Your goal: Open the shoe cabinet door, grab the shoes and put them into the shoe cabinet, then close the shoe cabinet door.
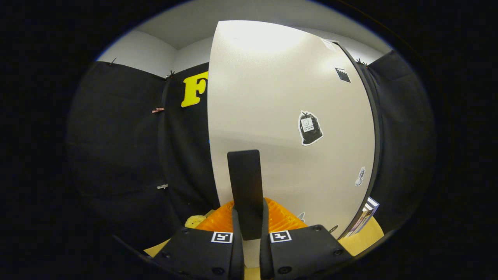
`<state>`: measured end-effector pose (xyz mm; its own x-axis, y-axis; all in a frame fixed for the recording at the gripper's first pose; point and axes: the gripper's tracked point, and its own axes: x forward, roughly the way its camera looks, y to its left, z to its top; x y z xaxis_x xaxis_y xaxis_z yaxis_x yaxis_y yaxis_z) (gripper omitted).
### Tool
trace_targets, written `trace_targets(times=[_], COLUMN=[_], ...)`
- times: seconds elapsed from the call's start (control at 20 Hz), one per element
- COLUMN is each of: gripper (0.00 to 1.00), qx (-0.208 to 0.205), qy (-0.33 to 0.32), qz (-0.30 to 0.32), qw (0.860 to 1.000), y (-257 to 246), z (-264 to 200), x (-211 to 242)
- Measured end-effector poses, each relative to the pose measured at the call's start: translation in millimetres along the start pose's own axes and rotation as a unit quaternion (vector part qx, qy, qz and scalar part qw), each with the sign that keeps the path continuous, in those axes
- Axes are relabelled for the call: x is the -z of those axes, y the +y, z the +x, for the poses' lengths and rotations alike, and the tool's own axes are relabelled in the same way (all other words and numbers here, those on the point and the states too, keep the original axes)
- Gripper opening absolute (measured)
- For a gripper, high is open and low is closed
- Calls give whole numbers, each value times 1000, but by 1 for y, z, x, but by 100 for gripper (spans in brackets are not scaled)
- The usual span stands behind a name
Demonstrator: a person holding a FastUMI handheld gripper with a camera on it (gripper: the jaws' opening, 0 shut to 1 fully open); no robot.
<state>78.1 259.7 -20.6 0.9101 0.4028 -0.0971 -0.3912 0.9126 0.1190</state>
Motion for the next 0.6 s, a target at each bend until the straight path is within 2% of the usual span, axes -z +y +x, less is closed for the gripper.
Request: trace_targets(times=[0.3,0.6], gripper=[20,19], qx=[-7,7], qy=[9,16], qz=[1,1], qw=[1000,1000], y=[-27,-63], z=[-55,-97], x=[-1,-4])
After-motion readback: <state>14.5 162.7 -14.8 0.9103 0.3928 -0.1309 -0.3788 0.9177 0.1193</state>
